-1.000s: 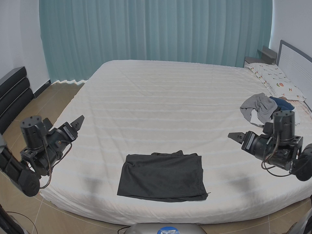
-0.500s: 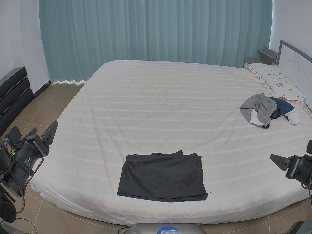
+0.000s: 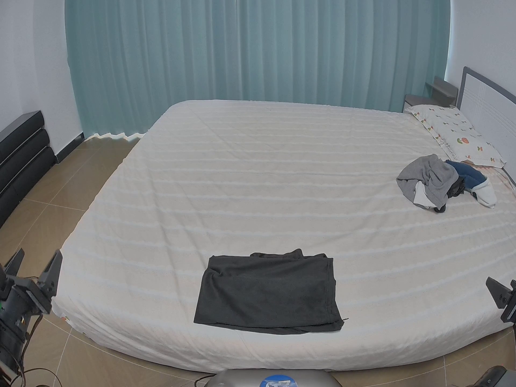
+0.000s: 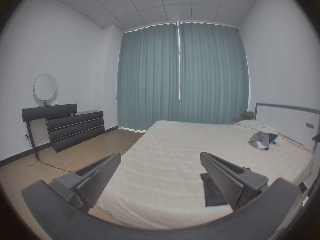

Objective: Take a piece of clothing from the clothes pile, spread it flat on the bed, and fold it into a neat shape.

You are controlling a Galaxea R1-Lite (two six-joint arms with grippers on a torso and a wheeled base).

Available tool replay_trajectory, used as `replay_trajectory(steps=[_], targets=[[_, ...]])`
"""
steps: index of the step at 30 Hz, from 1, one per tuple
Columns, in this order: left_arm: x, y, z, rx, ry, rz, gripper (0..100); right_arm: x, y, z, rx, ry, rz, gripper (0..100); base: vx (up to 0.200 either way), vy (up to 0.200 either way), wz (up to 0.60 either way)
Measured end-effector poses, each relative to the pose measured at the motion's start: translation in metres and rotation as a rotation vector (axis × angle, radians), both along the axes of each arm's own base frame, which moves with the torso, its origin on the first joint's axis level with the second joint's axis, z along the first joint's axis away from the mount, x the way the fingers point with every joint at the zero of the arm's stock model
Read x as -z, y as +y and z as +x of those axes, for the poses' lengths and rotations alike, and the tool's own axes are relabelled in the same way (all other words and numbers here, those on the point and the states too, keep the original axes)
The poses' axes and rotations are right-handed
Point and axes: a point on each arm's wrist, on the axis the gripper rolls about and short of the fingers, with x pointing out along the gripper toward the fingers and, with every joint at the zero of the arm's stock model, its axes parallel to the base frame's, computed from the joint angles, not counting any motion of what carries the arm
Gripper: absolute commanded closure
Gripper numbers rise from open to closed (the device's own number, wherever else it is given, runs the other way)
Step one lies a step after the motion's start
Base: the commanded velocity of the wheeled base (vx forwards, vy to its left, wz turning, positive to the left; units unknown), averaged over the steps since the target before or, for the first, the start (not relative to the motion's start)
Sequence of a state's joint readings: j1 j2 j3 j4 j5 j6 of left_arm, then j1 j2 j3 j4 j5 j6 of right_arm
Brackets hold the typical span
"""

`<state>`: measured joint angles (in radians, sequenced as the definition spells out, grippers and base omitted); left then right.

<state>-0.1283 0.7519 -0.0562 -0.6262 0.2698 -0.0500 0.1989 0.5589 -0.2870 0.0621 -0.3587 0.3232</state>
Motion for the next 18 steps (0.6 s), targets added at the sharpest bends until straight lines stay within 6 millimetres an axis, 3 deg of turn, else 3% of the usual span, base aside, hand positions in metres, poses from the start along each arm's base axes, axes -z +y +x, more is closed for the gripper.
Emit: replay_trajectory(steps=[5, 10, 18], targets=[[0.003, 0.004, -0.030, -0.002, 0.032, 0.043, 0, 0.009, -0.005, -0.022, 0.002, -0.015, -0.122, 0, 0.000, 0.000, 0.00], [0.000, 0.008, -0.063, -0.024, -0.061, 0.084, 0, 0.022, -0.007, -0.053, 0.005, -0.062, -0.308, 0, 0.000, 0.000, 0.00], [-0.002, 0.007, -0.095, -0.109, -0.226, 0.120, 0, 0.037, -0.004, -0.071, 0.005, -0.158, -0.334, 0, 0.000, 0.000, 0.00]])
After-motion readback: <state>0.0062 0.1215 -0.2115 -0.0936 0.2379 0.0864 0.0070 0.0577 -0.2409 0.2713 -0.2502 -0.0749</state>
